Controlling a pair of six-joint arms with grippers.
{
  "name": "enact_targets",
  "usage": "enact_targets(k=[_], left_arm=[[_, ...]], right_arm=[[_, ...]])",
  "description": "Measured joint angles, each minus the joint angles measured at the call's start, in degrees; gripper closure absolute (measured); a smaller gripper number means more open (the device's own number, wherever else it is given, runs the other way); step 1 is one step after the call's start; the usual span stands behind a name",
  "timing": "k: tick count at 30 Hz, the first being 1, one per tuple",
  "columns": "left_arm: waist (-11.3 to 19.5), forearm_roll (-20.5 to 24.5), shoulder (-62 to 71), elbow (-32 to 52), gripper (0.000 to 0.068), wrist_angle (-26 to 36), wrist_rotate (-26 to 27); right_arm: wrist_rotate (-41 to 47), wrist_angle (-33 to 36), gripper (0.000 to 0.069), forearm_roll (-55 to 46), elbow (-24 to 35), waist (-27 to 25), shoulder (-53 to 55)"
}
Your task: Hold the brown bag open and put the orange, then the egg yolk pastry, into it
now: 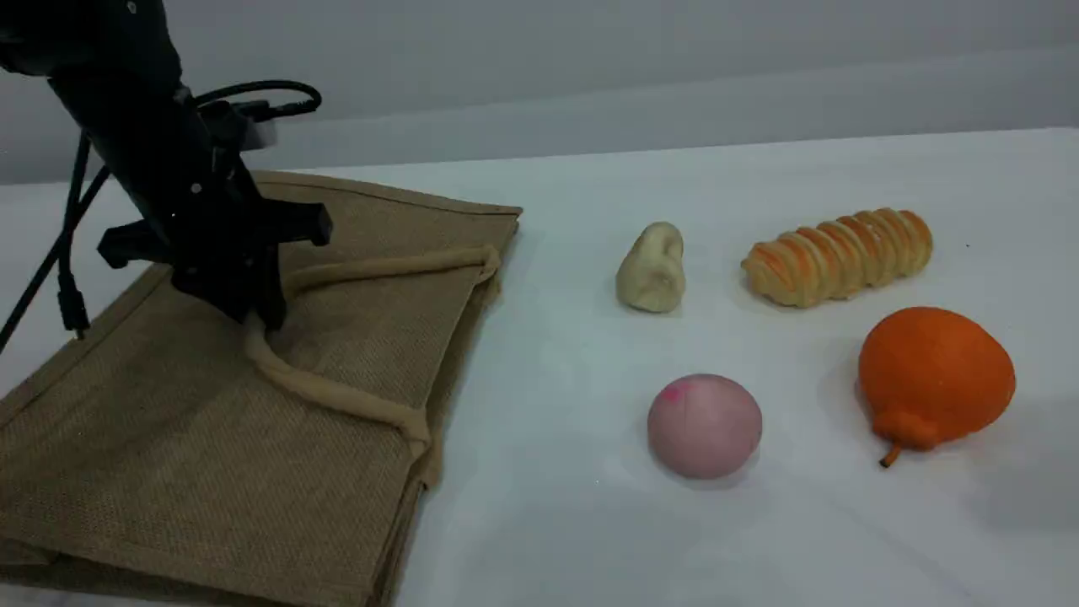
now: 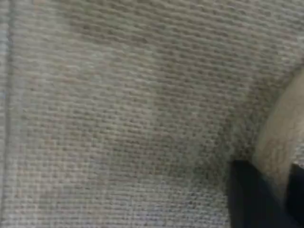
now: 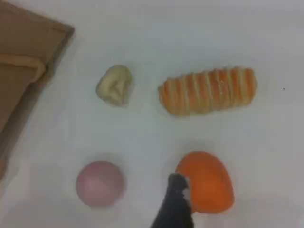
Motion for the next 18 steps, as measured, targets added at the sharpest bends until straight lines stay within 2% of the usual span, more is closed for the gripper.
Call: enact_targets(k=[6,15,18], left_arm=[[0.0,-0.1,-1.24,-0.08,0.0596,0.93,2.42],[0.0,0.01,-8.5,-6.81,0.0596,11.24,6.25],[0.0,0.01,-10.93,-7.05,0.0596,12.69,7.37]], right_arm=[[0.0,0.0,0.0128,0.0,0.0,0.0,0.0],[0.0,-0.91,0.0128,0.0,0.0,0.0,0.0],[0.0,-0.91,0.0128,0.61,0.0,0.0,0.0]])
